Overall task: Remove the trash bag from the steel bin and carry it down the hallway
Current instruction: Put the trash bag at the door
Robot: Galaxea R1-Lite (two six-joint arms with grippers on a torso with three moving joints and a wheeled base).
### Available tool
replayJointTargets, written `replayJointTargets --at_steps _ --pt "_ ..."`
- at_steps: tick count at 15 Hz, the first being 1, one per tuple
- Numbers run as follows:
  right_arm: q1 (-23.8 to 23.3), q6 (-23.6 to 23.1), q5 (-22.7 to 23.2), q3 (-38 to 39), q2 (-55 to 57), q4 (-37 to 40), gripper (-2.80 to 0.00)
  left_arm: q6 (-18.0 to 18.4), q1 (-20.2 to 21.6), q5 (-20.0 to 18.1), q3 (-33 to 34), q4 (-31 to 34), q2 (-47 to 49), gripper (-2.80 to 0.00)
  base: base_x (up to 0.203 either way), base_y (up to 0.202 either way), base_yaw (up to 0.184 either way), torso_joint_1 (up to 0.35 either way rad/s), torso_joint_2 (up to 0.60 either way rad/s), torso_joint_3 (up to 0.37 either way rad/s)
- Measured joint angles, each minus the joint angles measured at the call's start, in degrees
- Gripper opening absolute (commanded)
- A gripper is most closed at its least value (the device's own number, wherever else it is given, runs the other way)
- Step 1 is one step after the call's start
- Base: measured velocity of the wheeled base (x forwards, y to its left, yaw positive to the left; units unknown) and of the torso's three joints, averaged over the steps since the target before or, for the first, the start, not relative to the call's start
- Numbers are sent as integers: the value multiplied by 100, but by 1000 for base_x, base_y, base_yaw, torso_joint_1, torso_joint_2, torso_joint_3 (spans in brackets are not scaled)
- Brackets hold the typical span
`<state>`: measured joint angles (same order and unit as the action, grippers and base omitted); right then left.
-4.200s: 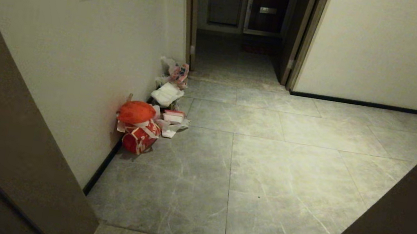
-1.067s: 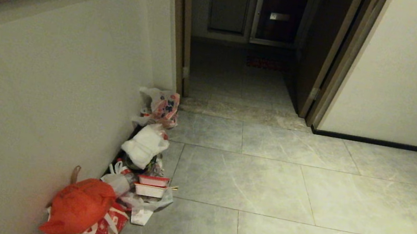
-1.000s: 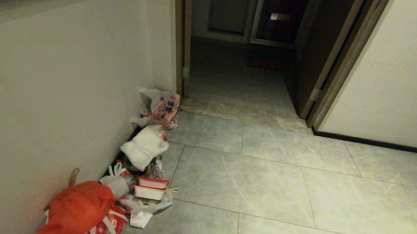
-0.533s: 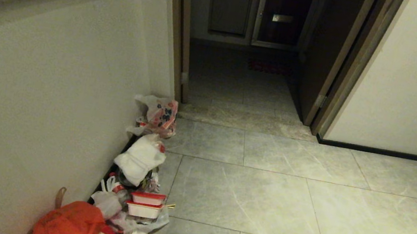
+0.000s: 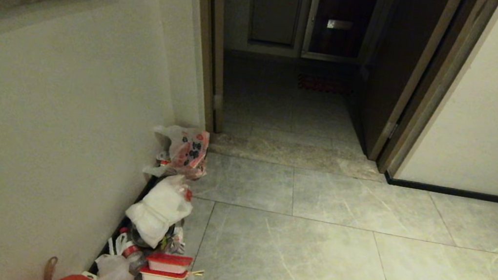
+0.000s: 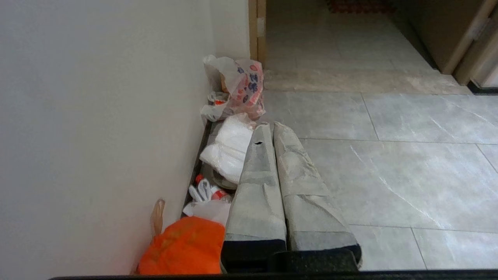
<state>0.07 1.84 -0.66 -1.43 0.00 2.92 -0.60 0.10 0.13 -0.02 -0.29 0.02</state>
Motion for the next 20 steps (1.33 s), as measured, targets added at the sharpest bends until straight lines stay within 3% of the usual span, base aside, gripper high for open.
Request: replayJointTargets --at_steps 12,16,20 --pt "-1 -1 3 2 0 -3 -280 0 -5 -2 2 5 0 -280 192 0 0 3 3 3" --pt "0 -2 4 2 0 -3 -280 0 -2 0 0 0 0 -280 20 -21 1 4 1 2" --pt "4 5 4 6 2 -3 -280 2 0 0 2 8 0 -280 1 -177 1 2 1 2"
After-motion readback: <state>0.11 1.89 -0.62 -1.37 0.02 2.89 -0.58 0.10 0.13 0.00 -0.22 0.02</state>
